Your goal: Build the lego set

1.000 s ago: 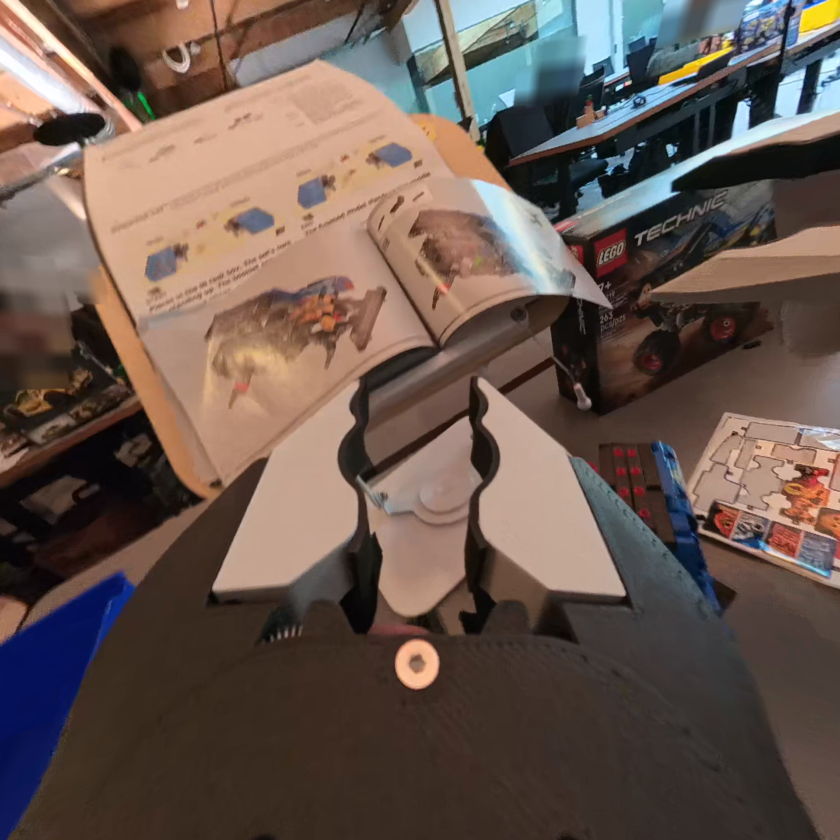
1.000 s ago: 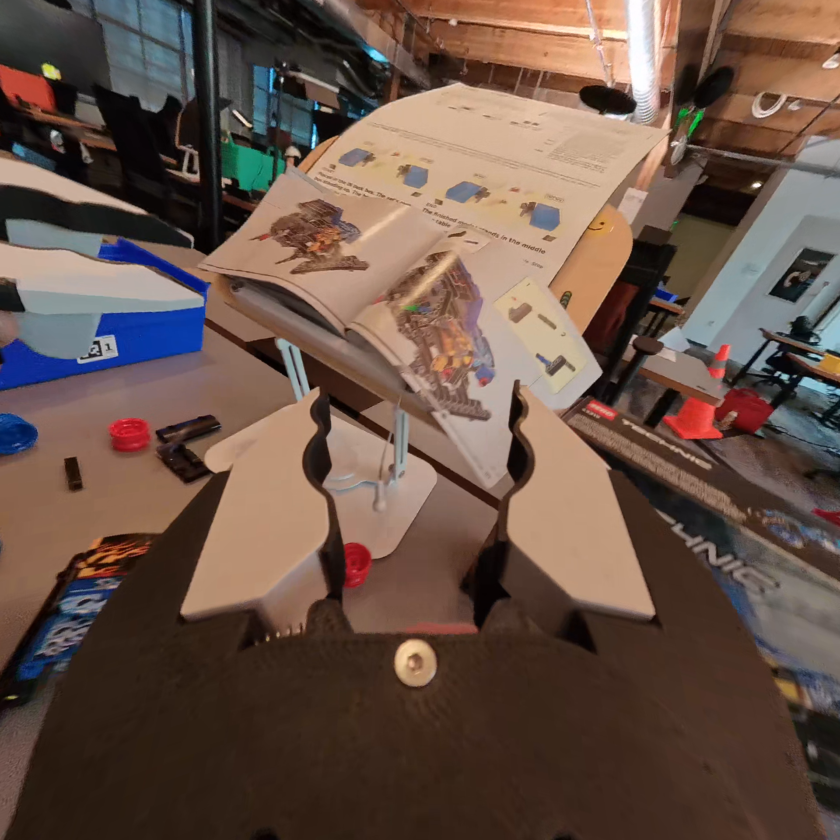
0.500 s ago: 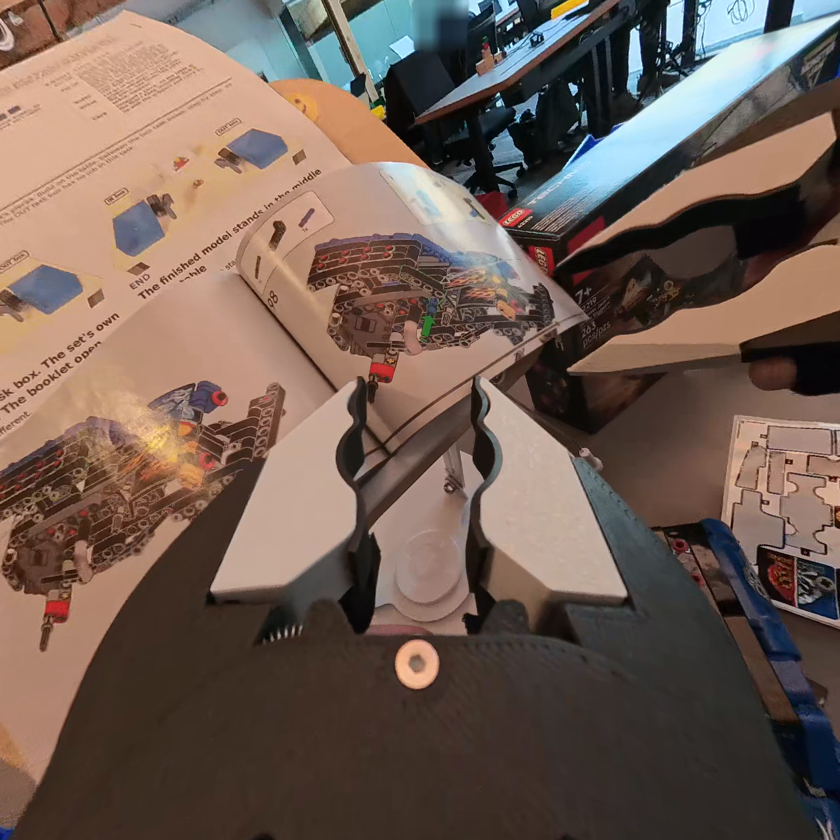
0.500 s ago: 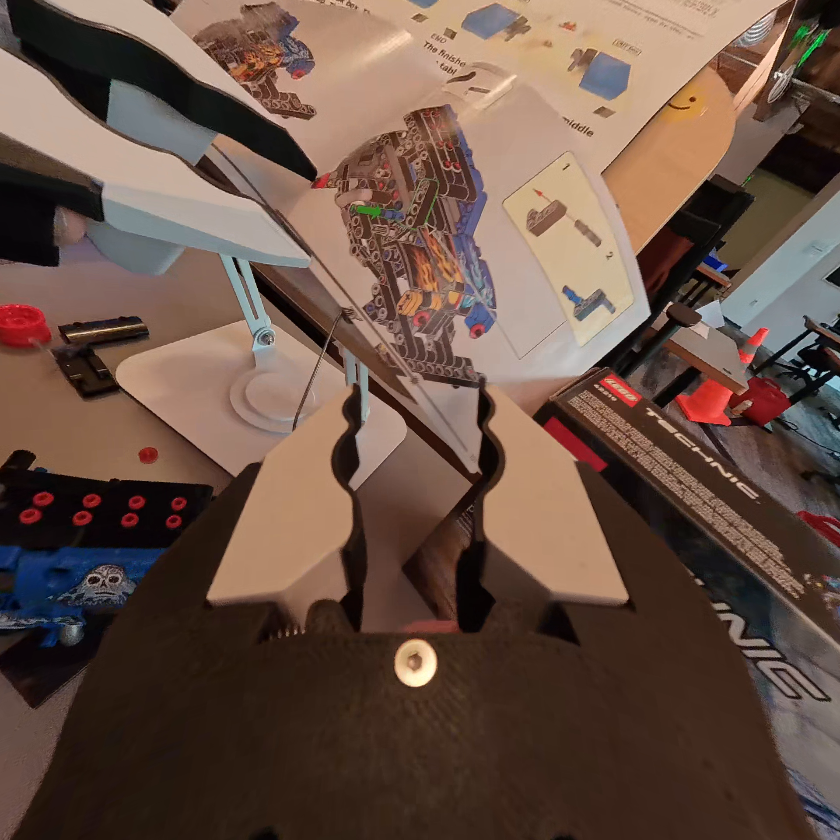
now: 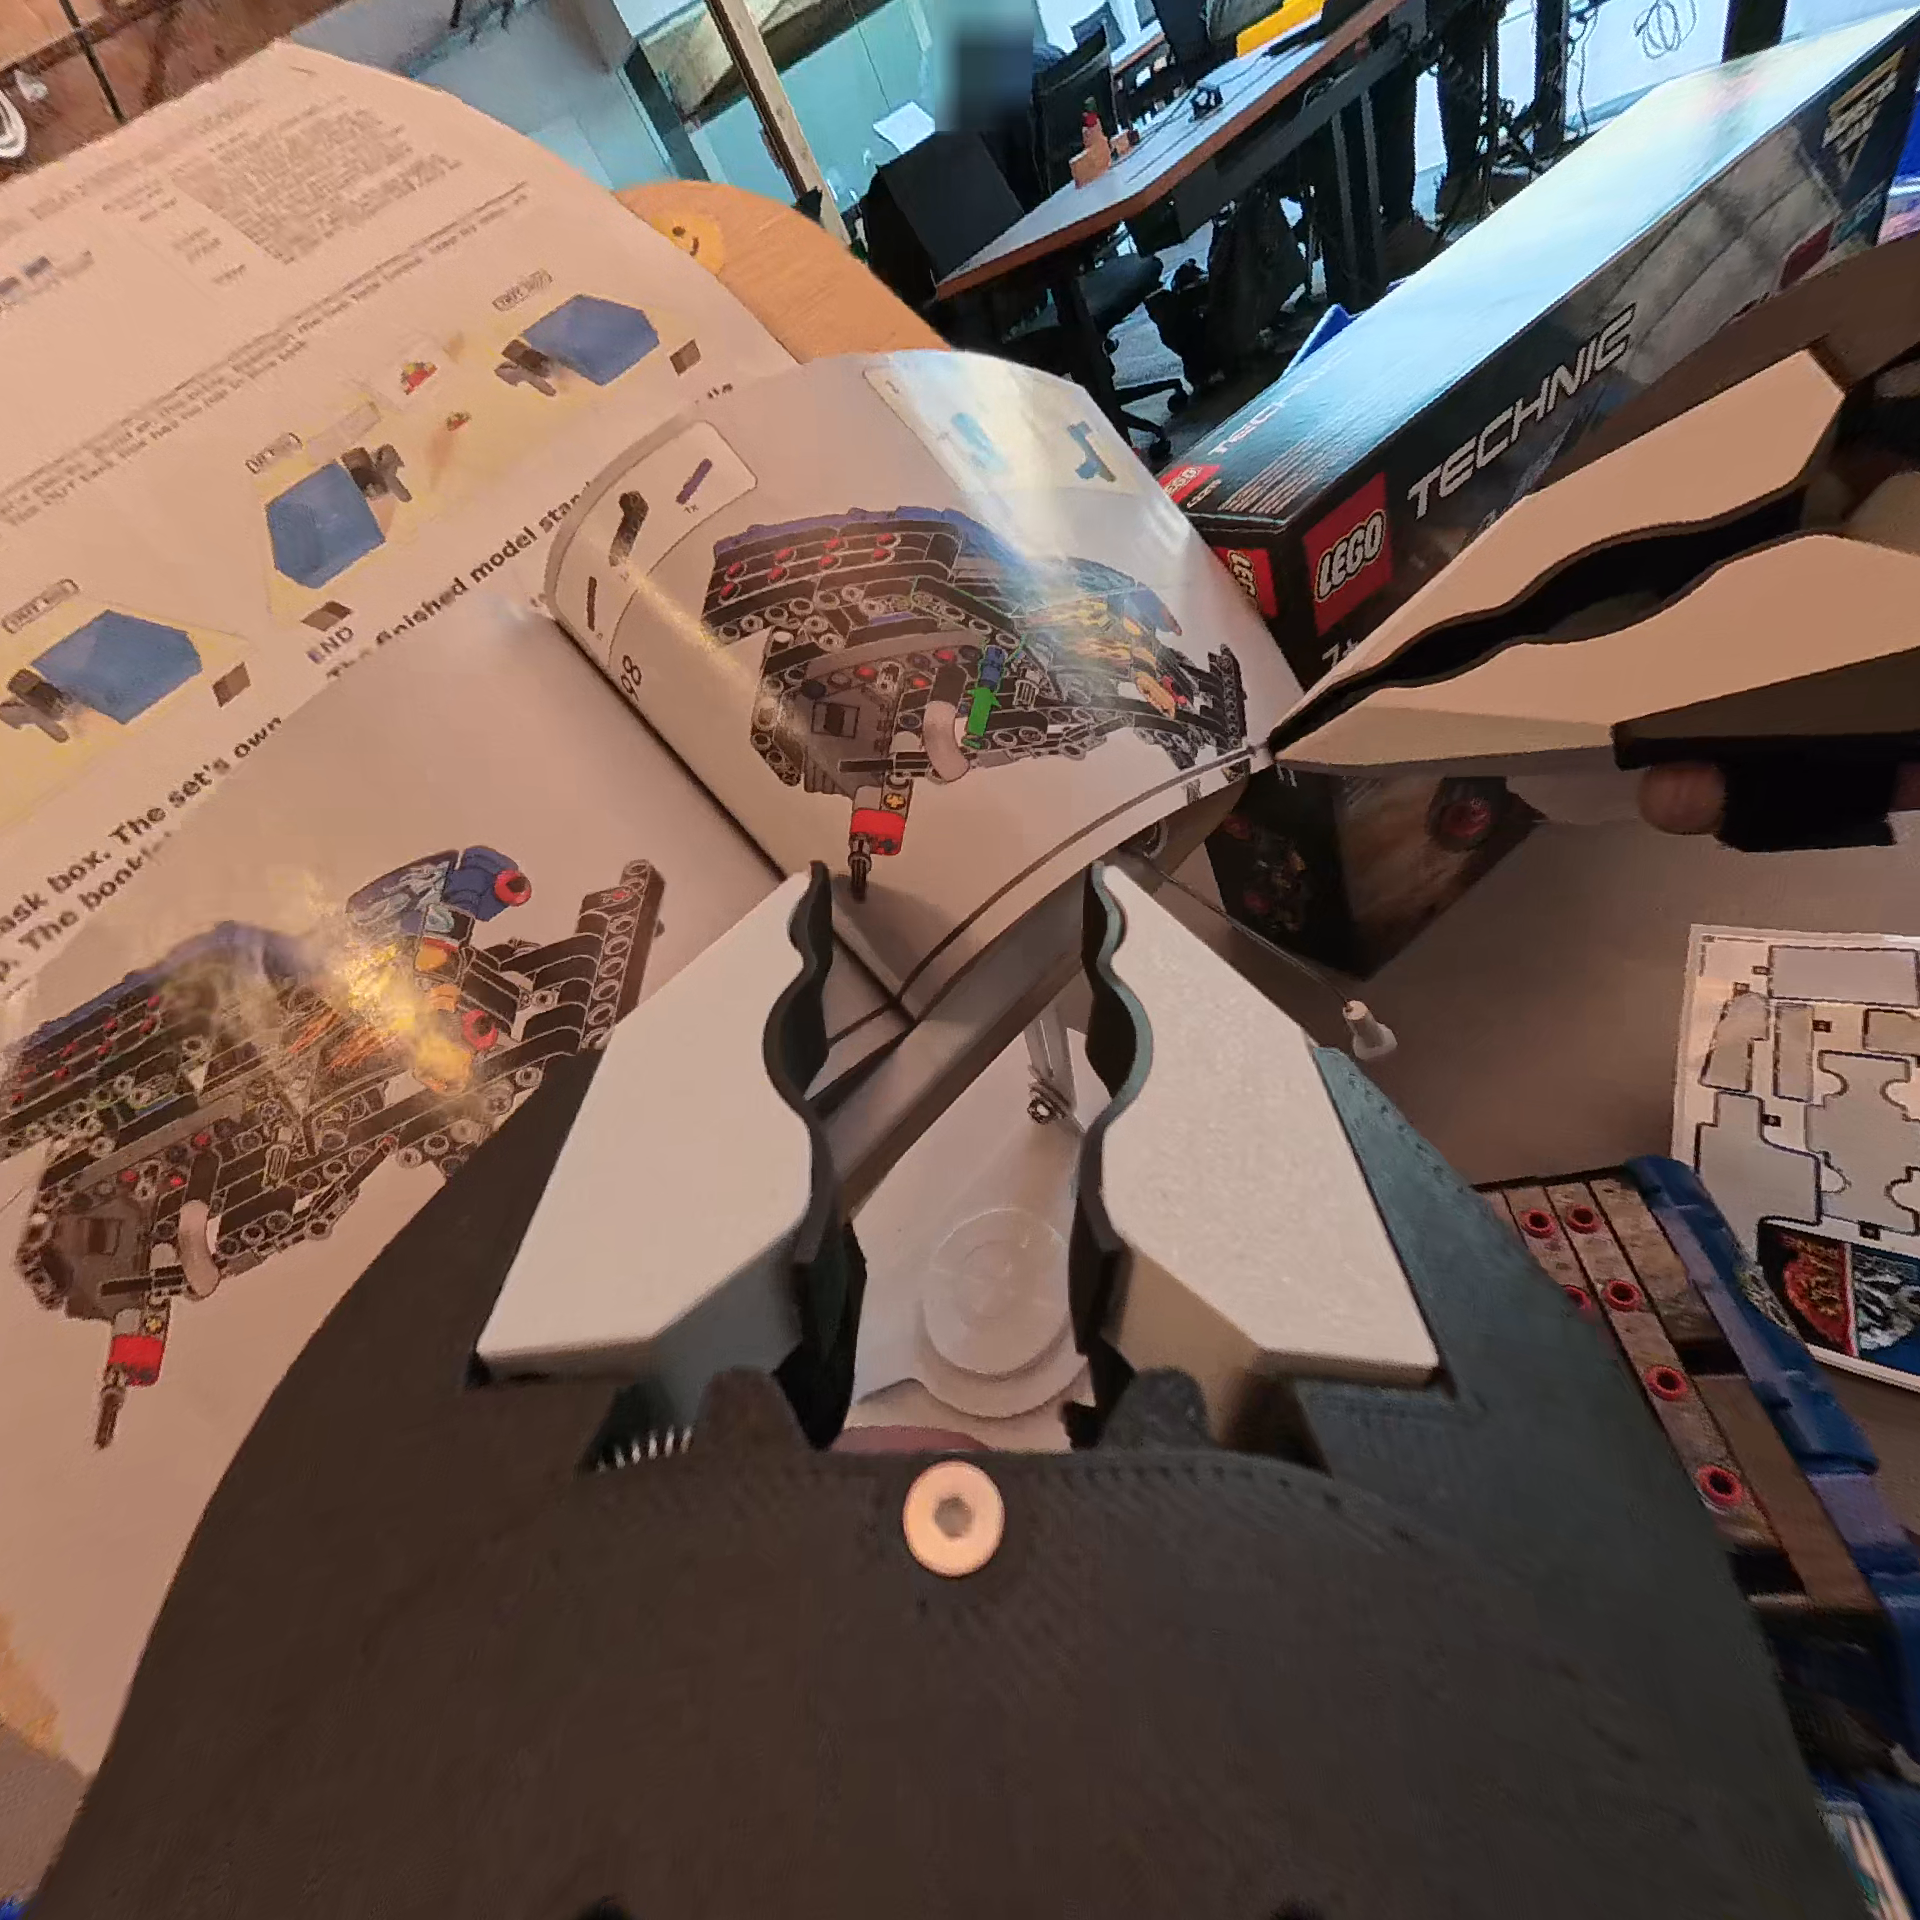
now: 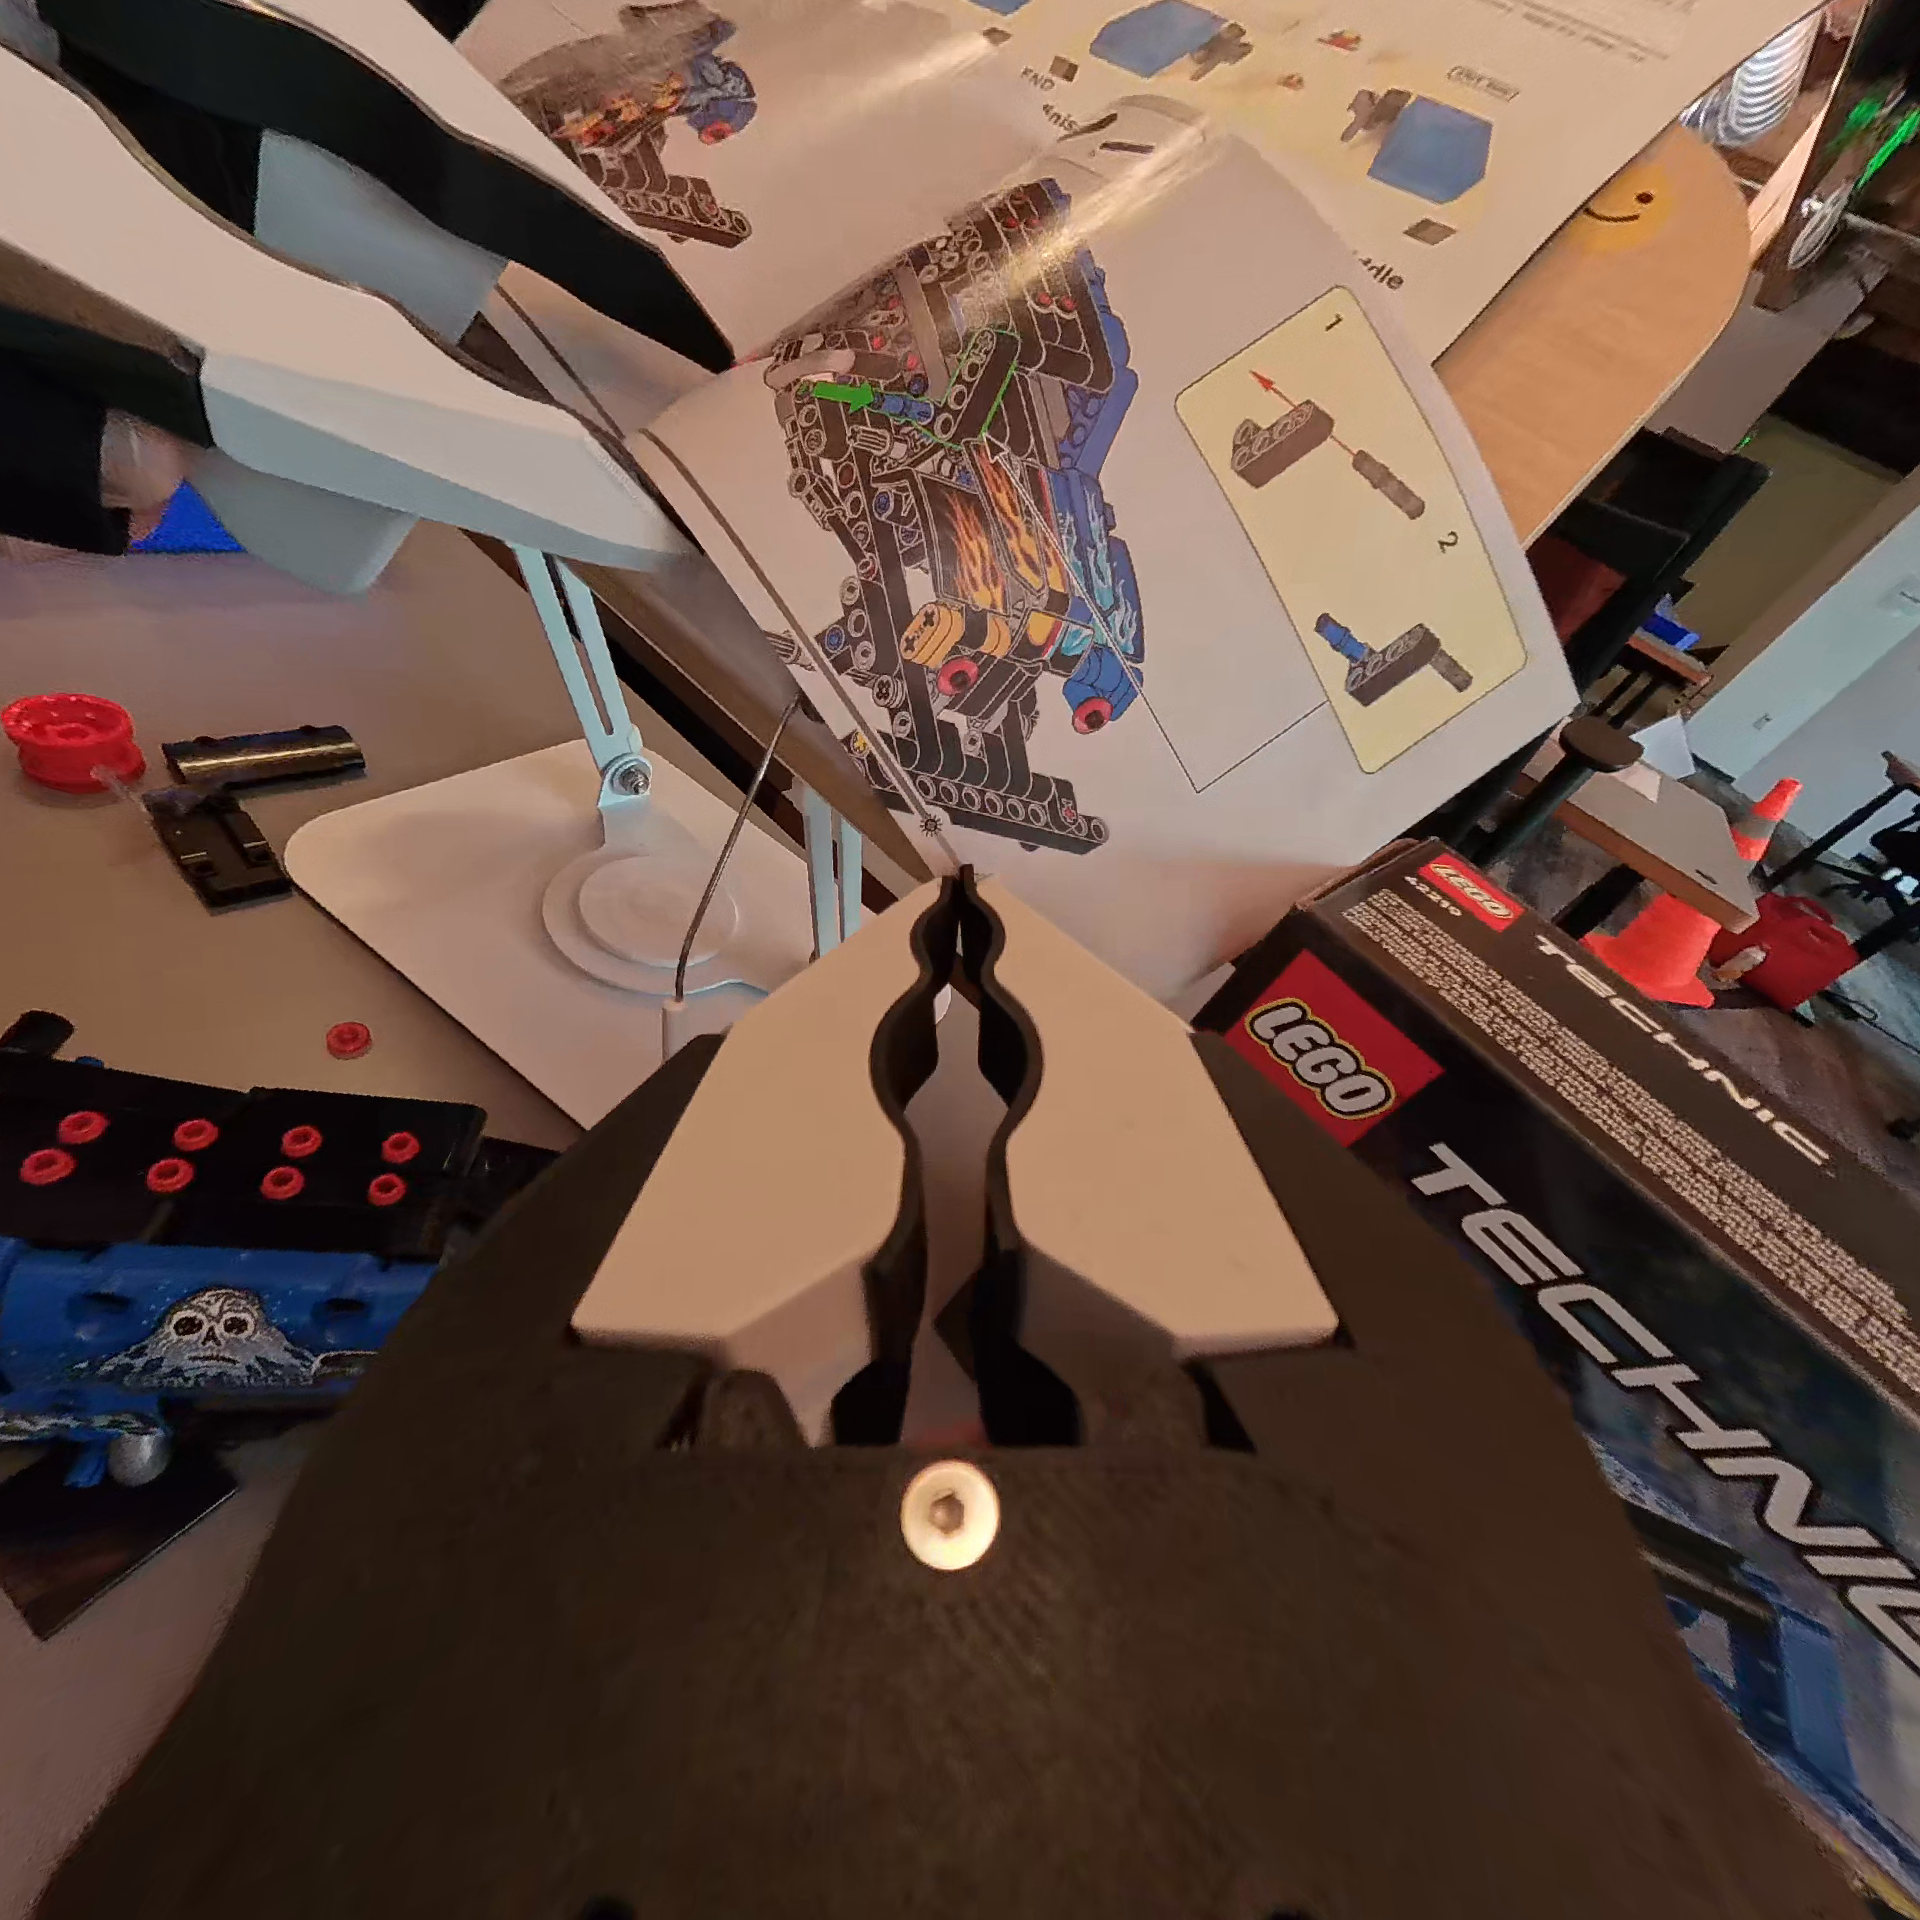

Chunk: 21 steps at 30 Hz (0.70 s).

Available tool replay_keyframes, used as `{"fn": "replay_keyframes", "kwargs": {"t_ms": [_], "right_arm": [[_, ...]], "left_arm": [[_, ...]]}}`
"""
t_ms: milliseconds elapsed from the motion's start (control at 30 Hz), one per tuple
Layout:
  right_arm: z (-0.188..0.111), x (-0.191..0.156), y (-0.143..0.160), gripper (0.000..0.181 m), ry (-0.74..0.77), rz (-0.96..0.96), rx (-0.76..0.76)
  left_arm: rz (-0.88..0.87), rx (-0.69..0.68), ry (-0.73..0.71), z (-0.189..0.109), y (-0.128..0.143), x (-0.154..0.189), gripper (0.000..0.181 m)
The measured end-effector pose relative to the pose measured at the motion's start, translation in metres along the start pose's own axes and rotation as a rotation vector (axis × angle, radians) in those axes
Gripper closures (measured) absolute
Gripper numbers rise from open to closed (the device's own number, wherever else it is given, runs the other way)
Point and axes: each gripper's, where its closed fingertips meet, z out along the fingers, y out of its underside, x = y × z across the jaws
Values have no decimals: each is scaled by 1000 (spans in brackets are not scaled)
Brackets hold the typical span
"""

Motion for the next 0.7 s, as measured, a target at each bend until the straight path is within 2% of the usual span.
{"fn": "replay_keyframes", "kwargs": {"t_ms": [467,700], "right_arm": [[-17,-8,-27,181,-60,1,77],[-23,-9,-33,181,-79,2,97]], "left_arm": [[58,14,-13,-4,-7,0,135],[73,20,-37,-11,-11,-8,127]]}}
